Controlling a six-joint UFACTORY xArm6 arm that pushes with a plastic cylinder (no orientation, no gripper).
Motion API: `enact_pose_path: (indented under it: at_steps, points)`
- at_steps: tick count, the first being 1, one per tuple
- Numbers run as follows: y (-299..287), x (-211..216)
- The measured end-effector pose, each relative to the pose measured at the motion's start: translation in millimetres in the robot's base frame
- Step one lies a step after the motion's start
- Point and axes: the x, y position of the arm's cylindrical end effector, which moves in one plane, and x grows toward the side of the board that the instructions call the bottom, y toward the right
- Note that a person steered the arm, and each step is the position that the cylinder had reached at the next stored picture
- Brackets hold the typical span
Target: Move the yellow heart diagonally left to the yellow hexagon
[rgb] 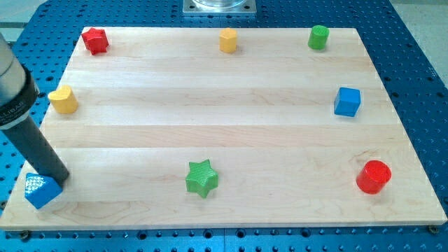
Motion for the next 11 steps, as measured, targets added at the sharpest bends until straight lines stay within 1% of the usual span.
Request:
enact_pose_path:
  at_steps: [1,2,3,4,5,6,7,8,9,10,11]
  points:
    - [-1,7]
    - [0,-4]
    - [11,-31]
    - [-2,-59]
    - [-28,-60]
    - [-53,-79]
    - [-55,-120]
    - [-14,-134]
    - [62,-132]
    - [22,-97]
    - [-21,-131]
